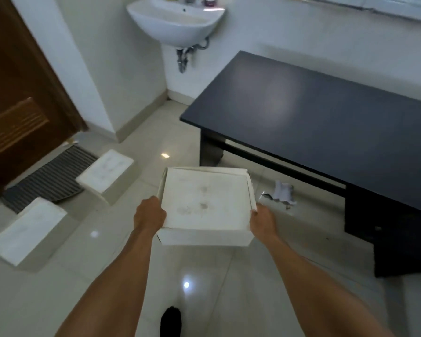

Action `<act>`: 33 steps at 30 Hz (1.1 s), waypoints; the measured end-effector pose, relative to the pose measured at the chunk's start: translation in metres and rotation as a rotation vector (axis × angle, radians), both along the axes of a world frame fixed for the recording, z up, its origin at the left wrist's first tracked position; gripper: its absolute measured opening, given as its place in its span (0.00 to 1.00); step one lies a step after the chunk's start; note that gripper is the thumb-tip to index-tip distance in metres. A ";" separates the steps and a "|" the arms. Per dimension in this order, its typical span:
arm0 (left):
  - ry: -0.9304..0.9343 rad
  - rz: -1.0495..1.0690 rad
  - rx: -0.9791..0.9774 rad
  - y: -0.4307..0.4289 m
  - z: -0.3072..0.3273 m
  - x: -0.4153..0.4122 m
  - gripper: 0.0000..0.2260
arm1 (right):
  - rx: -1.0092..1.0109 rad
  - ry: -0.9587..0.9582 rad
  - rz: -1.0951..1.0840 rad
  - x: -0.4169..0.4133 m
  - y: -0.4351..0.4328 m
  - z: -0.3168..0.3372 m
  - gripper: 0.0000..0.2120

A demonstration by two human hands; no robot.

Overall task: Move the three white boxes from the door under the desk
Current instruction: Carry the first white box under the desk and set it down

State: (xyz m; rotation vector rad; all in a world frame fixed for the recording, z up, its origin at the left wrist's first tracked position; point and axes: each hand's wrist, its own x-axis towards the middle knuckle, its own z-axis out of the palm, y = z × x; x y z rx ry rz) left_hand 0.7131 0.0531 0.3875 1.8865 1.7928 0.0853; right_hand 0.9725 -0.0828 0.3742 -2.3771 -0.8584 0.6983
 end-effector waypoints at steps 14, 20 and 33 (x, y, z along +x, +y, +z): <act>0.033 -0.296 -0.019 0.054 -0.184 0.149 0.11 | 0.045 0.078 -0.312 0.091 -0.020 -0.181 0.11; 0.042 -0.311 0.052 0.082 -0.319 0.171 0.12 | 0.085 0.075 -0.336 0.109 0.009 -0.313 0.11; 0.034 -0.276 0.093 0.123 -0.449 0.185 0.12 | -0.029 -0.097 -0.241 0.123 0.062 -0.444 0.19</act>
